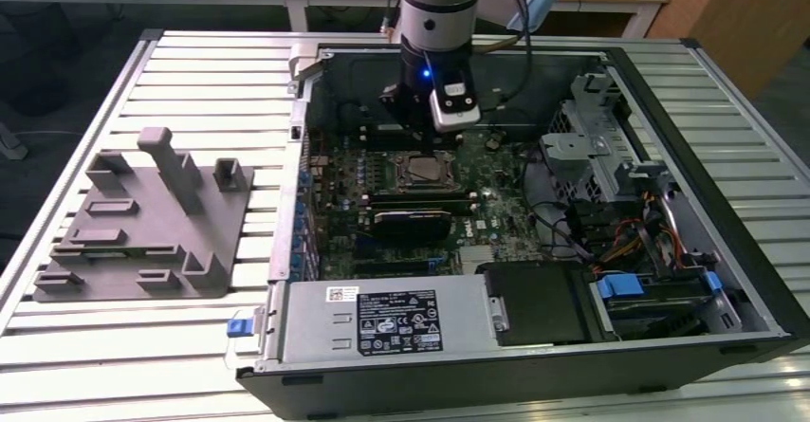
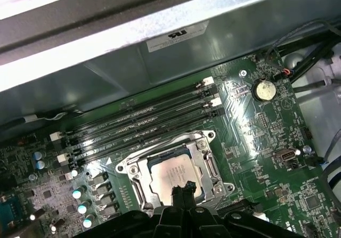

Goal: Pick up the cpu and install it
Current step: 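Install the second cpu locking lever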

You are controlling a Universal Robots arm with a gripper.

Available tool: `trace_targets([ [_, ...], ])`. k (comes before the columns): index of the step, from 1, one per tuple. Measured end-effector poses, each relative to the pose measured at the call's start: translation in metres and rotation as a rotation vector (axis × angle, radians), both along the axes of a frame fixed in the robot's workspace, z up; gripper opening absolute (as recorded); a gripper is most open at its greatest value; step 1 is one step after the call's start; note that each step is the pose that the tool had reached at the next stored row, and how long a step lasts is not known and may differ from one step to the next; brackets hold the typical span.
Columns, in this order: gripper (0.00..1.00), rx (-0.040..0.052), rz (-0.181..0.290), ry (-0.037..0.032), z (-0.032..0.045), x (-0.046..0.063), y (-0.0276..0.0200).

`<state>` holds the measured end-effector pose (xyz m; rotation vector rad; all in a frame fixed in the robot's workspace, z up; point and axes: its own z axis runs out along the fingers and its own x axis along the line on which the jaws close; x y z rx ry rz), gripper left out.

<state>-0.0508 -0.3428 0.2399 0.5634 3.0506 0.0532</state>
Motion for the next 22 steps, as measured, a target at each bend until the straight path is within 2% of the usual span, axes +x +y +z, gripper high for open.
trace_targets([
  [15,0.11,0.0,0.0,0.0,0.0,0.0,-0.0037],
  [18,0.11,0.0,0.0,0.0,0.0,0.0,-0.0058],
  [22,0.11,0.0,0.0,0.0,-0.0001,0.0,-0.0111],
])
